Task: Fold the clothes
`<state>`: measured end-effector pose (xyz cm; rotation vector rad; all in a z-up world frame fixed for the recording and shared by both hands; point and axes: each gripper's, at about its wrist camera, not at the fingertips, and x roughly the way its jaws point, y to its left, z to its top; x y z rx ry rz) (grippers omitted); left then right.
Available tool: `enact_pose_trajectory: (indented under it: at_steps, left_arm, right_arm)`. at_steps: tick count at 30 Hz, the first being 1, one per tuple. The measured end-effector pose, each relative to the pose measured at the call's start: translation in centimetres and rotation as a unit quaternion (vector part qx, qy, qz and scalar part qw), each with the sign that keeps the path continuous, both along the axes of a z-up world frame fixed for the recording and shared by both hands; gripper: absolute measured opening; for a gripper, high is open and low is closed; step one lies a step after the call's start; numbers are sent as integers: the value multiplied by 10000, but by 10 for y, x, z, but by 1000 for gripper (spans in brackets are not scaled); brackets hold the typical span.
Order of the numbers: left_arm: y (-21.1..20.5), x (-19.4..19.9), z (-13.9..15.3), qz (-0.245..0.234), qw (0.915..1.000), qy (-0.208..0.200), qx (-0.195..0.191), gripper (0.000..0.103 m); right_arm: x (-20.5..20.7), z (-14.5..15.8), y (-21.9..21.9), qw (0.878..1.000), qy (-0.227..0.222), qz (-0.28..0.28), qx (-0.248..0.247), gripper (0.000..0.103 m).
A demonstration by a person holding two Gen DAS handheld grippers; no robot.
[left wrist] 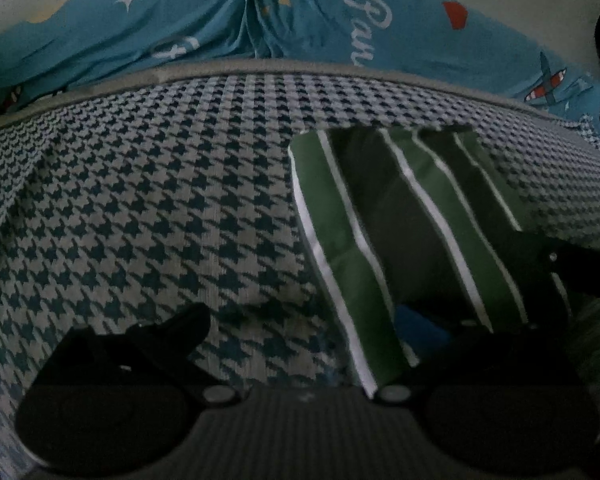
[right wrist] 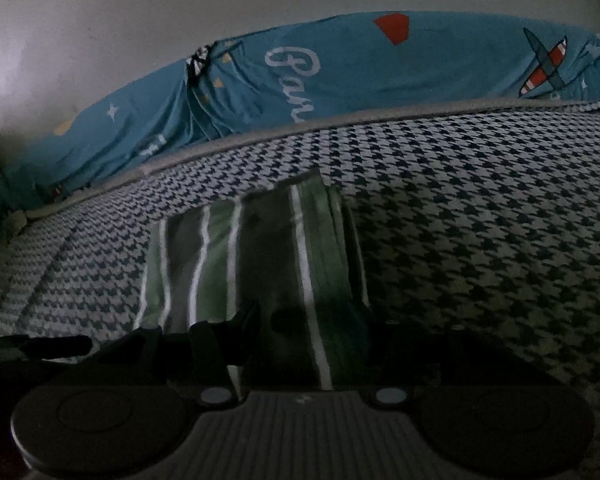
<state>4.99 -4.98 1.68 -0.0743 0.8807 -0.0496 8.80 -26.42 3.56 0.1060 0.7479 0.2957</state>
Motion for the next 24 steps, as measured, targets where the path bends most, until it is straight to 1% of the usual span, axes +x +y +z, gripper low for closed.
enact_pose_trajectory:
  at_steps: [6, 9, 11, 13, 15, 17, 20, 24]
  left_arm:
    - [-4, 0, -6, -33, 9999, -20, 165, 103]
    - [-5, 0, -7, -28, 9998, -35, 186, 103]
    - [-6, 0, -8, -31, 9998, -41, 205, 103]
    - [-6, -1, -8, -32, 9997, -43, 219, 103]
    - [-6, -1, -8, -32, 9997, -43, 231, 103]
    - [-6, -1, -8, -39, 9997, -39, 237, 103]
    - [-5, -1, -8, -50, 9997, -47, 240, 103]
    - [-4, -1, -8, -57, 9997, -44, 238, 103]
  right_arm:
    - [3, -5, -2, 9999, 83, -115, 56, 50]
    - [3, -6, 0, 9998, 91, -148, -15, 52]
    - [4, -8, 1, 9997, 100, -179, -96, 57]
    - [4, -9, 2, 9996, 111, -211, -158, 58]
    - [4, -8, 1, 9995, 132, -239, -128, 58]
    - [4, -9, 0, 9995, 157, -268, -104, 62]
    - [5, -10, -3, 9992, 225, -343, -27, 63]
    - [3, -8, -1, 9993, 173, -323, -49, 63]
